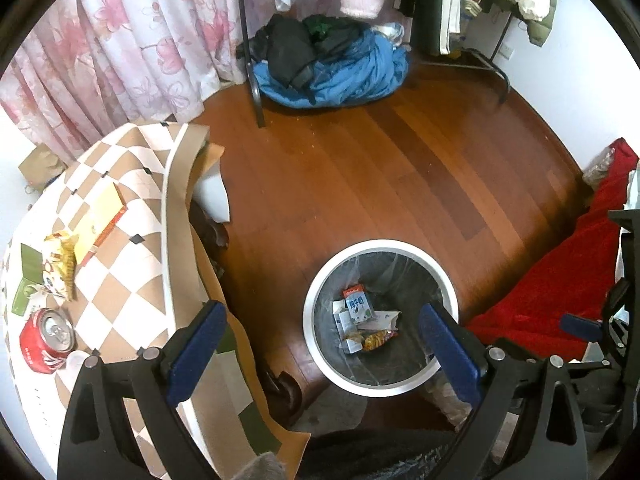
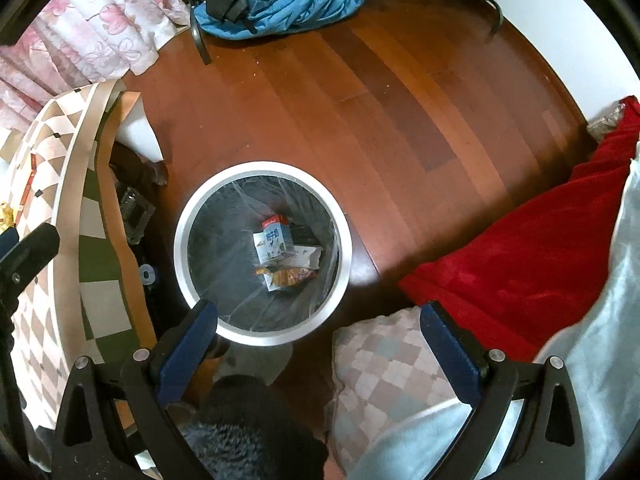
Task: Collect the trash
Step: 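Open both tools to drop the carton and bag into the bin, then grasp the clear plastic cup with the right tool while the left tool grasps the lemon peel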
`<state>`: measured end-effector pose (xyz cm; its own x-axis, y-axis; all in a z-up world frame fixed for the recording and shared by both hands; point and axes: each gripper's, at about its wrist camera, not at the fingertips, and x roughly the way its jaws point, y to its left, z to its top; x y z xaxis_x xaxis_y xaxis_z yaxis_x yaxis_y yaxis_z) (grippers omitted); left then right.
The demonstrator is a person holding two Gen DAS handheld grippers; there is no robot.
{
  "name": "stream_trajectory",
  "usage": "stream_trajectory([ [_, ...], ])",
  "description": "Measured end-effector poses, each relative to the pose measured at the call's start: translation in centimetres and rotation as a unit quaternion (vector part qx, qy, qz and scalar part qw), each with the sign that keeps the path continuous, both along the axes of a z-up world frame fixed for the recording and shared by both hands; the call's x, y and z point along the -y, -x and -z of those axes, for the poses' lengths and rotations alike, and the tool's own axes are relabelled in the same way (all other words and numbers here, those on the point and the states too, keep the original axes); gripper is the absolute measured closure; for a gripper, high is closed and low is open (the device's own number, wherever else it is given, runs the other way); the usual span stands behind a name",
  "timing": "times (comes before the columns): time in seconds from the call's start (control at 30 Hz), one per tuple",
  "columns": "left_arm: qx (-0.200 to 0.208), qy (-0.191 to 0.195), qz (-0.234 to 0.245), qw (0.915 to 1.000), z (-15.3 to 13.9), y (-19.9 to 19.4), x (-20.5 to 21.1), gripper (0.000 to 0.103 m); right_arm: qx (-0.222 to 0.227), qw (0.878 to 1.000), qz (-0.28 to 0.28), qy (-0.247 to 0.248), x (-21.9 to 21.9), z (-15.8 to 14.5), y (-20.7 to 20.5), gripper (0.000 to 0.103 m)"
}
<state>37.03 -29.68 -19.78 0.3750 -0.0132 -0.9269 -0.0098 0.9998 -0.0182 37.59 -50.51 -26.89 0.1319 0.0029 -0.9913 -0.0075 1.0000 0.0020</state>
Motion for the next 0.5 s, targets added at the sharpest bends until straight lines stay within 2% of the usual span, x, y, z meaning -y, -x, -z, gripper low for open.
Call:
stream_trajectory([
  [0.43,0.053,0.009,0.003,0.9985,-6.0,3.2,-1.3,0.003,0.059,0.998,0.007,-0.025,-0.5,-8.0,3.5,0.001],
  [0.5,0.060,0.001,-0.005,0.9982,-7.2,3.7,-1.8,0.003,0.071,0.997,0.012,-0.033,-0.7,-9.4,3.9,0.001],
])
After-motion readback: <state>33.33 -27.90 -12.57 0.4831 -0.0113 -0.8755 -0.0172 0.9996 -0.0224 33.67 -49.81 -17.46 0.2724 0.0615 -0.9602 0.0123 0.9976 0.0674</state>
